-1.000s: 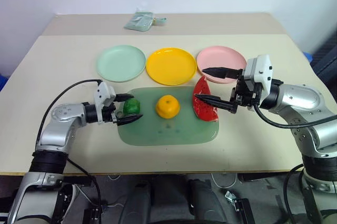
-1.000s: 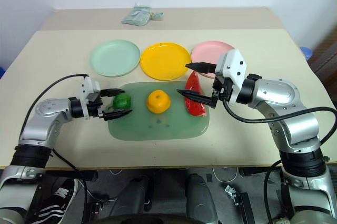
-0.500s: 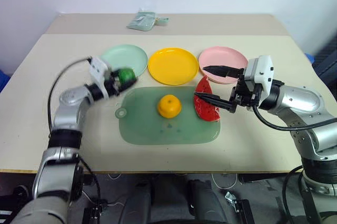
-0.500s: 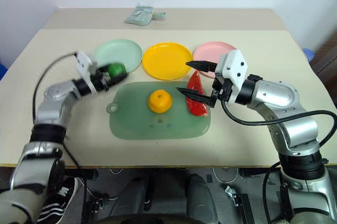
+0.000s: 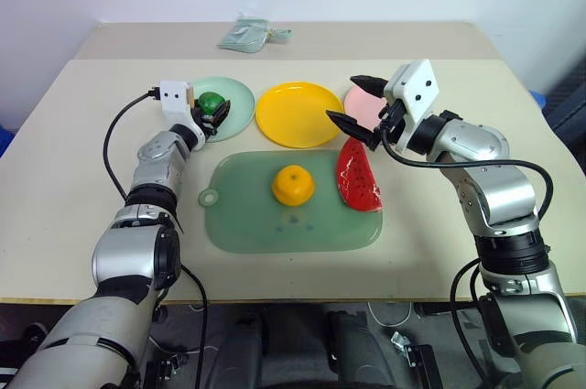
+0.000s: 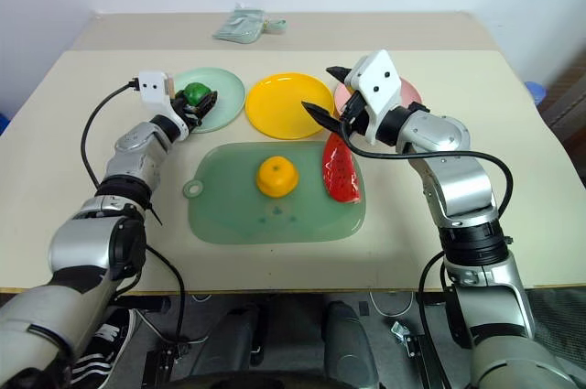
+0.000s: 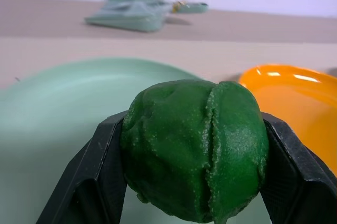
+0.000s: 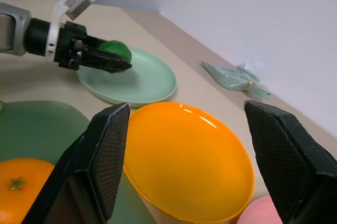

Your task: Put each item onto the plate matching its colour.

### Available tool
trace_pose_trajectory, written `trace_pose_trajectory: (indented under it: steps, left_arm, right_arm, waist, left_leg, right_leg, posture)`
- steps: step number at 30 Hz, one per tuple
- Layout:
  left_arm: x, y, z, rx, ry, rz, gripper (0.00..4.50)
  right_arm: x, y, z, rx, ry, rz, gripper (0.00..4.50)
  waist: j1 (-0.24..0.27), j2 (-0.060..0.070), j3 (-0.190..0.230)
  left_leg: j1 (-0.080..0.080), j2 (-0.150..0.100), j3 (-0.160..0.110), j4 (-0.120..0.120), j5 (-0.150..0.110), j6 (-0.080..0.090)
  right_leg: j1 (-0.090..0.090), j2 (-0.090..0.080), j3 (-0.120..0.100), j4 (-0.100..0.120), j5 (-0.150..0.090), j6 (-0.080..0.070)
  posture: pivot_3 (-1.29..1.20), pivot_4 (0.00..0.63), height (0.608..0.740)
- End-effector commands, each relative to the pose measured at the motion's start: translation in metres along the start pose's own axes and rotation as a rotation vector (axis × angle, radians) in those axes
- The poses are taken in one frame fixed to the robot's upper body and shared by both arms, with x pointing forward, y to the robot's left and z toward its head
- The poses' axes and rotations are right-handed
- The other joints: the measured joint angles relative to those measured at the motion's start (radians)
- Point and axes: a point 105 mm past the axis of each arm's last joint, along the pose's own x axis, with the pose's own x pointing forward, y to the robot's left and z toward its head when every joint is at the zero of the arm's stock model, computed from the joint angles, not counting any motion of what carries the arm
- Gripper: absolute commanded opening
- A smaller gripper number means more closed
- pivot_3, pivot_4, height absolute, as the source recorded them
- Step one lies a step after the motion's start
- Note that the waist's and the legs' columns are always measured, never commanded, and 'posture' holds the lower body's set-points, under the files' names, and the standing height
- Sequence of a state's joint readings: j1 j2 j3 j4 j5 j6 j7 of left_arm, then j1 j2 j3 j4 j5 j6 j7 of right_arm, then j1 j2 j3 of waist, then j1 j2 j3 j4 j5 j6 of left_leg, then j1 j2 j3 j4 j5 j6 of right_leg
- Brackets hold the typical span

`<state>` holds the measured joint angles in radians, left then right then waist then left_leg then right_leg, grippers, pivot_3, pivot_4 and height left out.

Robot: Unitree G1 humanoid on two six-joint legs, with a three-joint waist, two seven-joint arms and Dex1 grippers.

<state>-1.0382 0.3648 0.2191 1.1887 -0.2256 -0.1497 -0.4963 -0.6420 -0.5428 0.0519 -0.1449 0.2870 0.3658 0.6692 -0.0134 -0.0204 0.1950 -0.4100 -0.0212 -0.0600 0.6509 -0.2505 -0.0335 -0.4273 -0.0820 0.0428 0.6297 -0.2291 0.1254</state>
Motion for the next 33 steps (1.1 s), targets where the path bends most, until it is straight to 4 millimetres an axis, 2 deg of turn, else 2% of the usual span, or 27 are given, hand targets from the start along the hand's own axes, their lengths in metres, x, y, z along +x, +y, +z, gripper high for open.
trace_pose_trajectory:
  steps: [1, 2, 5, 8, 12, 15, 17, 19, 23, 28, 33]
  left_arm:
    - [0.001, 0.008, 0.022, 0.026, -0.074, 0.029, 4.09]
    - [0.001, 0.009, 0.025, 0.039, -0.082, 0.037, 4.46]
    - [0.001, 0.008, 0.037, 0.073, -0.121, 0.011, 4.46]
    - [-0.001, -0.006, 0.053, 0.105, -0.182, -0.122, 4.46]
    - [-0.017, -0.034, 0.076, 0.063, -0.254, -0.421, 4.46]
    - [-0.042, -0.06, 0.084, -0.025, -0.255, -0.69, 4.46]
    - [-0.063, -0.083, 0.076, -0.057, -0.192, -0.88, 4.46]
    - [-0.076, -0.101, 0.06, -0.061, -0.097, -0.987, 4.46]
    - [-0.091, -0.121, 0.028, 0.025, 0.045, -1.102, 4.46]
    - [-0.086, -0.131, 0.002, 0.154, 0.117, -1.103, 4.46]
    - [-0.073, -0.145, -0.022, 0.307, 0.116, -1.086, 4.46]
  right_arm:
    - [-0.004, -0.002, 0.016, -0.045, -0.053, -0.007, 3.53]
    - [-0.005, -0.002, 0.016, -0.047, -0.051, -0.007, 3.53]
    - [-0.005, -0.002, 0.015, -0.045, -0.052, -0.008, 3.53]
    - [-0.006, -0.001, 0.017, -0.042, -0.06, -0.005, 3.53]
    - [-0.008, -0.001, 0.019, -0.042, -0.068, 0.001, 3.53]
    - [-0.01, -0.004, 0.022, -0.036, -0.079, 0.009, 3.53]
    - [-0.013, 0.0, 0.025, -0.035, -0.09, 0.053, 3.53]
    - [-0.017, 0.006, 0.026, -0.038, -0.09, 0.103, 3.53]
    - [-0.028, 0.02, 0.021, -0.003, -0.056, 0.22, 3.53]
    - [-0.055, 0.039, 0.008, 0.015, 0.047, 0.386, 3.53]
    - [-0.06, 0.038, 0.004, -0.006, 0.077, 0.384, 3.53]
  waist:
    - [-0.002, 0.0, 0.0]
    - [-0.003, 0.0, 0.0]
    - [-0.002, 0.0, 0.0]
    - [-0.002, 0.0, 0.0]
    - [-0.001, 0.0, 0.0]
    - [-0.007, 0.0, 0.0]
    - [-0.011, 0.001, 0.0]
    - [-0.012, 0.001, 0.0]
    - [-0.002, 0.001, 0.0]
    - [0.002, 0.001, 0.0]
    - [0.0, 0.001, 0.0]
  left_leg:
    - [0.0, 0.0, 0.0, 0.0, 0.0, 0.0]
    - [0.0, 0.0, 0.0, 0.0, 0.0, 0.0]
    - [0.0, 0.0, 0.0, 0.0, 0.0, 0.0]
    - [0.0, 0.0, 0.0, 0.0, 0.0, 0.0]
    - [0.0, 0.0, 0.0, 0.0, 0.0, 0.0]
    - [0.0, 0.0, 0.0, 0.0, 0.0, 0.0]
    - [0.001, 0.001, 0.0, -0.001, 0.0, 0.0]
    - [0.001, 0.001, 0.0, -0.001, 0.0, 0.0]
    - [0.001, 0.001, 0.0, 0.0, 0.0, 0.0]
    - [0.001, 0.001, 0.0, 0.001, 0.0, 0.0]
    - [0.002, 0.001, 0.0, 0.001, 0.0, 0.0]
  right_leg:
    - [0.0, 0.0, 0.0, 0.0, 0.0, 0.0]
    - [0.0, 0.0, 0.0, 0.0, 0.0, 0.0]
    - [0.0, 0.0, 0.0, 0.0, 0.0, 0.0]
    - [0.0, 0.0, 0.0, 0.0, 0.0, 0.0]
    - [0.0, 0.0, 0.0, 0.0, 0.0, 0.0]
    - [0.0, 0.0, 0.0, 0.0, 0.0, 0.0]
    - [0.0, 0.001, 0.0, 0.001, 0.0, 0.0]
    - [0.0, 0.001, 0.001, 0.001, 0.0, 0.0]
    - [0.001, 0.001, 0.001, 0.001, 0.0, 0.0]
    - [0.002, 0.001, 0.001, 0.0, 0.0, 0.0]
    - [0.002, 0.001, 0.001, 0.0, 0.0, 0.0]
  posture:
    - [0.0, 0.15, 0.74]
    - [0.0, 0.15, 0.74]
    - [0.0, 0.15, 0.74]
    - [0.0, 0.15, 0.74]
    - [0.0, 0.15, 0.74]
    - [0.0, 0.15, 0.74]
    - [0.0, 0.15, 0.74]
    - [0.0, 0.15, 0.74]
    - [0.0, 0.15, 0.74]
    - [0.0, 0.15, 0.74]
    - [0.0, 0.15, 0.74]
